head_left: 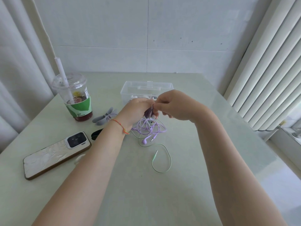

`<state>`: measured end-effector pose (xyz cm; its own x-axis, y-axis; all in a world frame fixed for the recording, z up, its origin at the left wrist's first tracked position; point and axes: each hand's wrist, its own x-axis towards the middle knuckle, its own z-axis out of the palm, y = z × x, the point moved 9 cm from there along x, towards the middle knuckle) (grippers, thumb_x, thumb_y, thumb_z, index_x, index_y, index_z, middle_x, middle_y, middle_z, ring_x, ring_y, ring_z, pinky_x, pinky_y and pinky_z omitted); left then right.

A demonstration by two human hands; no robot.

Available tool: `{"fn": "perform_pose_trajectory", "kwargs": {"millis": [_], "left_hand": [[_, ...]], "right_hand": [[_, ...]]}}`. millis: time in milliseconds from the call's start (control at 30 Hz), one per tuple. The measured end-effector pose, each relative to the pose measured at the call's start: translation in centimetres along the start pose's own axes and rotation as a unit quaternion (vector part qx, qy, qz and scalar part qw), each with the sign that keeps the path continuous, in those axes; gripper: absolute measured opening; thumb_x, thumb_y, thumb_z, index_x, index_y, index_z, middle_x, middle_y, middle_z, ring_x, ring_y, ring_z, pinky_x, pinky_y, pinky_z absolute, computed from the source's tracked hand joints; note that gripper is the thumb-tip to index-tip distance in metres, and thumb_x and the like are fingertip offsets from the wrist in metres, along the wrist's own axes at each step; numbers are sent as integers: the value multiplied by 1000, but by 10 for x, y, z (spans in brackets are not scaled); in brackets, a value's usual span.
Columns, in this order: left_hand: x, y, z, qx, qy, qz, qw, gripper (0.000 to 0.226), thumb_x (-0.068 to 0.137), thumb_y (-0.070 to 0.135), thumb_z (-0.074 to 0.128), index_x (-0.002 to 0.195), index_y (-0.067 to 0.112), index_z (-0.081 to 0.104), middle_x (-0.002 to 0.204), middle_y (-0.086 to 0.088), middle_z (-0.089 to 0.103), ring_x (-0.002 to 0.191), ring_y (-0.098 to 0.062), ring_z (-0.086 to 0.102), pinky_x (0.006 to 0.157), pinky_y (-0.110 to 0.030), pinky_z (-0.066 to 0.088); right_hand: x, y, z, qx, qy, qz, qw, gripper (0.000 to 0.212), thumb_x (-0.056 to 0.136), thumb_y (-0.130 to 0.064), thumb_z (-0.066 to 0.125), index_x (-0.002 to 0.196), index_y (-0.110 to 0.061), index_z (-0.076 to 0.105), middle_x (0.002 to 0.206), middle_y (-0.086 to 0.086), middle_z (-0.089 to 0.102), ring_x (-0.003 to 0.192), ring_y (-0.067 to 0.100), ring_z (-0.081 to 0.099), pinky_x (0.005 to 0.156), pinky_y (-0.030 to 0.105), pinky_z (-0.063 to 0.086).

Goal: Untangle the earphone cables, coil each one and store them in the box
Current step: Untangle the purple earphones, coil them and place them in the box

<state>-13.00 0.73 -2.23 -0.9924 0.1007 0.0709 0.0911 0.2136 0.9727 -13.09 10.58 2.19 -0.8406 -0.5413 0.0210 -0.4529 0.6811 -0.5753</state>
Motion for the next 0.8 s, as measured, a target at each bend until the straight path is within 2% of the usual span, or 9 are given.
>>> {"fn": "perform_pose_trajectory", "kwargs": {"millis": [133,233,300,400,500,633,800], "left_hand": [[-5,-3,16,-66,-66,-50,994,34,102,18,38,78,7,60,70,-13,59,63,-23,55,69,-32,43],[-5,-10,19,-164,-95,-87,978,46,104,35,33,79,9,62,72,-8,59,59,-19,58,73,-37,46],[-6,-10,21,-200,-118,-93,968,49,103,42,33,81,9,61,74,-8,58,60,-18,58,70,-35,47],[-8,-5,23,-223,-143,-78,961,37,103,34,35,82,14,57,70,-2,56,60,-16,54,66,-29,47],[-9,-2,23,-279,-152,-76,945,32,100,30,37,77,16,53,66,1,51,59,-15,50,62,-27,46],[-8,0,21,-343,-149,-76,924,34,97,30,38,67,18,50,64,1,46,55,-15,46,58,-27,42],[-4,-4,15,-379,-109,-92,914,34,98,27,41,69,16,53,64,0,50,58,-15,51,58,-25,47]], "right_hand": [[2,2,-12,5,57,-8,998,19,95,-28,56,83,-14,61,73,-6,57,64,13,52,59,27,40],[2,1,-17,17,90,-20,996,16,95,-28,54,85,-16,58,75,-3,59,62,13,51,58,27,40],[2,1,-20,40,109,-21,993,14,95,-26,54,86,-16,59,73,-2,61,61,14,54,60,31,45],[3,4,-22,94,126,-24,987,10,94,-21,57,87,-15,61,76,0,65,68,23,62,70,40,55],[4,5,-24,132,133,-37,982,10,93,-14,57,87,-12,65,81,1,68,78,27,67,78,45,56],[5,4,-20,209,122,-41,969,24,94,-3,51,98,-12,72,91,6,73,88,24,69,82,37,59],[7,3,-15,205,116,-37,971,27,93,-3,51,102,-11,75,84,-2,73,79,15,70,82,31,58]]}}
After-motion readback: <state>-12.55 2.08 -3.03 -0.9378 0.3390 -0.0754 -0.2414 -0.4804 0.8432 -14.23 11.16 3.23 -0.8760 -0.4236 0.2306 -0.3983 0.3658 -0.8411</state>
